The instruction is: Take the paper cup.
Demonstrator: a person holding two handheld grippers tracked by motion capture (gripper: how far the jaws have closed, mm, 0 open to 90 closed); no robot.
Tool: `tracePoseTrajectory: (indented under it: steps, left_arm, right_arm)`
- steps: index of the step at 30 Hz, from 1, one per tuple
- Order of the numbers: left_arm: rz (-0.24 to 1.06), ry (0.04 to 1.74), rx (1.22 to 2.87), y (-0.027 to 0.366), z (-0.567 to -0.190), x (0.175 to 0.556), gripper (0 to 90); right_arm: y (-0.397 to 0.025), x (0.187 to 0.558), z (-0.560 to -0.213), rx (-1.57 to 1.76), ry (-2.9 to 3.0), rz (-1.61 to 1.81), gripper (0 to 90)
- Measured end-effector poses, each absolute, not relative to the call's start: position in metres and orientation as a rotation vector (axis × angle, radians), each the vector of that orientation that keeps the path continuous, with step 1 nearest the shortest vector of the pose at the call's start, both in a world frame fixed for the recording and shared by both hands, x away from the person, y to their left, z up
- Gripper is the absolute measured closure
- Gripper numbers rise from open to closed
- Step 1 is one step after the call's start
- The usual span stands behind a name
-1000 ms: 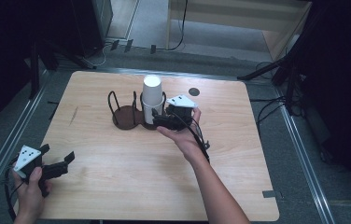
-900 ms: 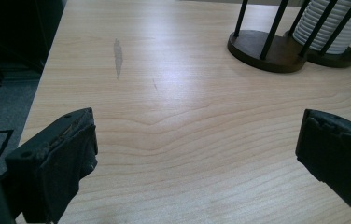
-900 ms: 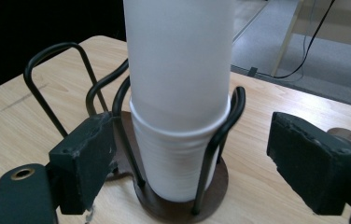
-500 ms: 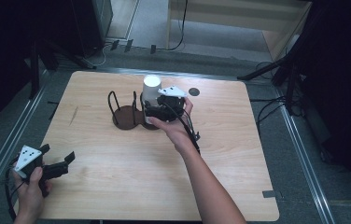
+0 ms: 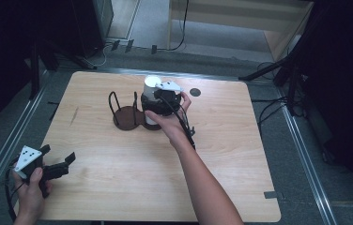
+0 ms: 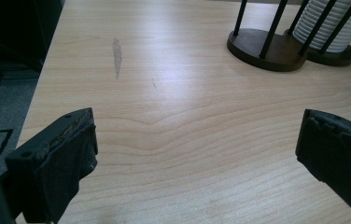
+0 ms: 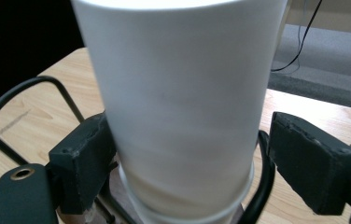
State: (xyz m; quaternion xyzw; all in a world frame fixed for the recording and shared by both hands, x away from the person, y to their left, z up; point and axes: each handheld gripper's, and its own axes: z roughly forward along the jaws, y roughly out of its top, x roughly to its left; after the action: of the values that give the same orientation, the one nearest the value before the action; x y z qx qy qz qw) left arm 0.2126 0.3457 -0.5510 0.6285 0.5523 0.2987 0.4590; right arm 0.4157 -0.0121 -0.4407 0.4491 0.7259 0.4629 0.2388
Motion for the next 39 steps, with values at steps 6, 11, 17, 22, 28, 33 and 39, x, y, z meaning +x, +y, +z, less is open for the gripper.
tracePoseTrajectory:
  steps: [6,11,17,22,28,33,39]
  left_arm:
    - [0.732,1.358,1.548,0.346,-0.551,0.213,0.0]
    - [0.728,1.356,1.543,0.347,-0.551,0.213,0.0]
    - [0.725,1.357,1.545,0.347,-0.551,0.213,0.0]
    - [0.723,1.357,1.545,0.347,-0.551,0.213,0.0]
    - [0.725,1.357,1.545,0.347,-0.551,0.213,0.0]
    - [0.726,1.357,1.544,0.346,-0.551,0.213,0.0]
    - [0.723,1.359,1.539,0.347,-0.551,0.213,0.0]
  right_arm:
    - [-0.006,0.423,-0.442,1.271,1.982,1.277,17.7]
    - [-0.003,0.422,-0.443,1.246,1.969,1.275,24.1]
    - [-0.003,0.420,-0.438,1.211,1.965,1.247,25.7]
    - [-0.005,0.420,-0.432,1.213,1.944,1.267,27.2]
    - [-0.004,0.417,-0.420,1.177,1.928,1.296,28.9]
    - [-0.006,0.415,-0.406,1.174,1.899,1.322,29.4]
    - [-0.009,0.412,-0.392,1.158,1.880,1.340,29.7]
